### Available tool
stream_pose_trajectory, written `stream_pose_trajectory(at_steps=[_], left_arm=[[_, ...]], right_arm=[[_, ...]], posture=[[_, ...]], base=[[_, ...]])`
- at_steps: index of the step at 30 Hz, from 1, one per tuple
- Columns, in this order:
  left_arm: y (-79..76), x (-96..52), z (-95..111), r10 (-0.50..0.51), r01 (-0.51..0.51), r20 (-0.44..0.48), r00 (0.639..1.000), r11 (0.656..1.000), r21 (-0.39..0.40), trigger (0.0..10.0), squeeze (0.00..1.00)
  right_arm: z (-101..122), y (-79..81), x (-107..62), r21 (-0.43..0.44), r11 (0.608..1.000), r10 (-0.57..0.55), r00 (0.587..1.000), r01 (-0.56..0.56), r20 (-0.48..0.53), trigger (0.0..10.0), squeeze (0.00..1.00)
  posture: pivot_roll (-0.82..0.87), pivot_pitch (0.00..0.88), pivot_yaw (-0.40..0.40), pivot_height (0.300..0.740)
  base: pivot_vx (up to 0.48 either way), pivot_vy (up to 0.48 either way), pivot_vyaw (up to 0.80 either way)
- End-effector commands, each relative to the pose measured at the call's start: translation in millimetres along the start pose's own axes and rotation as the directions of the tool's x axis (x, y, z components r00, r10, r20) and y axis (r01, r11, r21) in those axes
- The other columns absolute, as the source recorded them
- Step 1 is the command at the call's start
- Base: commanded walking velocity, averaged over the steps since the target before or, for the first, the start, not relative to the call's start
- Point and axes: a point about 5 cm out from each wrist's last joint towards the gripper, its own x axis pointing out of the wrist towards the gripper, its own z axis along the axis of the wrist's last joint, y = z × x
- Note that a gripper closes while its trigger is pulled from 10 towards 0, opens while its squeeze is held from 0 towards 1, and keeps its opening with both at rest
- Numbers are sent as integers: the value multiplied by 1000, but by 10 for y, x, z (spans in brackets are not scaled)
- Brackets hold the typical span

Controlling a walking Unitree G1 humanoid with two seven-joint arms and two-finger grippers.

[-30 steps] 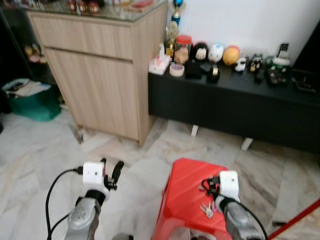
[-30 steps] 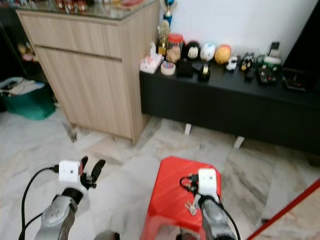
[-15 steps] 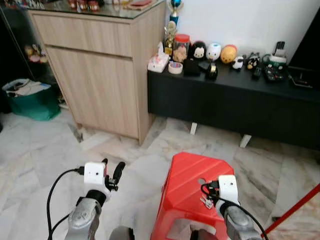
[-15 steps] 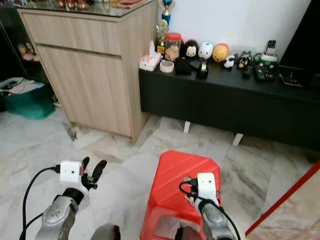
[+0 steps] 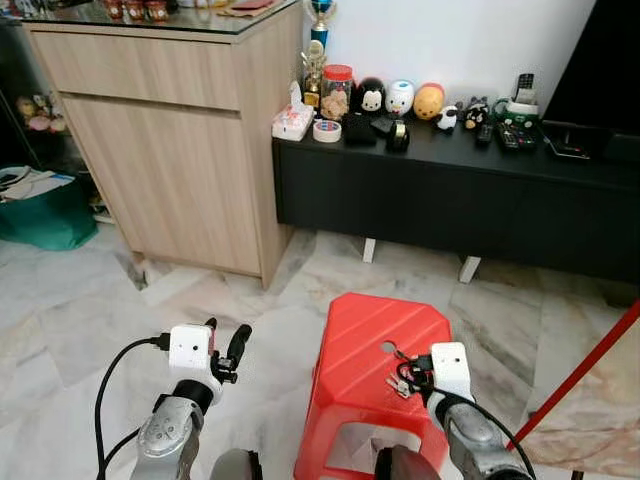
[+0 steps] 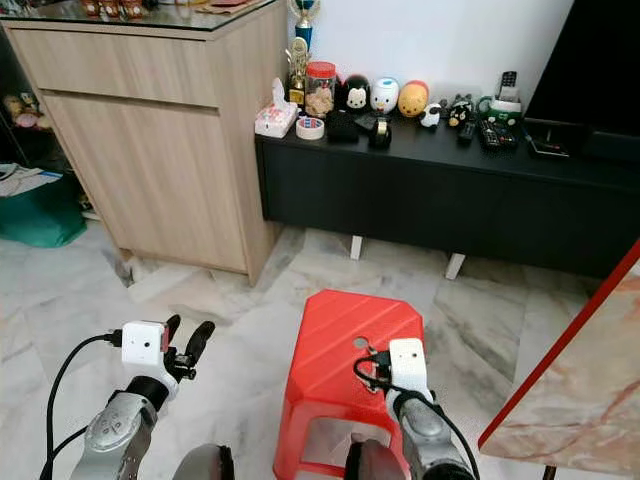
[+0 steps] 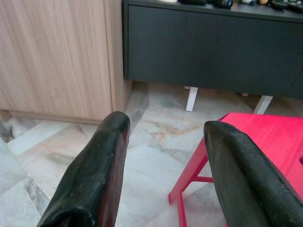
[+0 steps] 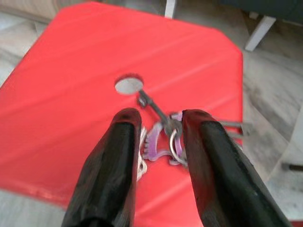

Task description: Hang keys on a hook

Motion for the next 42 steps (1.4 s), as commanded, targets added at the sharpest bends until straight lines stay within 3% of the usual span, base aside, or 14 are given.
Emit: stream_pose_trajectory(at_steps=[1, 12, 22, 42], left_arm=[[-17, 15, 18, -10, 10, 0, 1000, 1000, 6, 10000, 0], [-15, 40, 32, -11, 11, 2, 1000, 1000, 7, 10000, 0], [-32, 40, 37, -11, 11, 4, 1000, 1000, 3, 10000, 0], [-127, 158, 216, -10, 11, 71, 997, 1000, -2, 10000, 0]], right_arm=[[44, 4, 17, -10, 1000, 4, 1000, -4, 6, 10000, 0], [49, 48, 33, -8, 999, 34, 999, -34, -16, 10000, 0], [-45, 75, 34, -11, 999, 45, 992, -46, -121, 10000, 0], [208, 166, 91, -8, 994, 109, 994, -109, 12, 10000, 0]], posture=[[96, 0, -54, 593], [96, 0, -54, 593], [107, 0, -51, 593], [111, 0, -66, 593]], base=[[0, 0, 0], [0, 0, 0], [0, 0, 0], [0, 0, 0]])
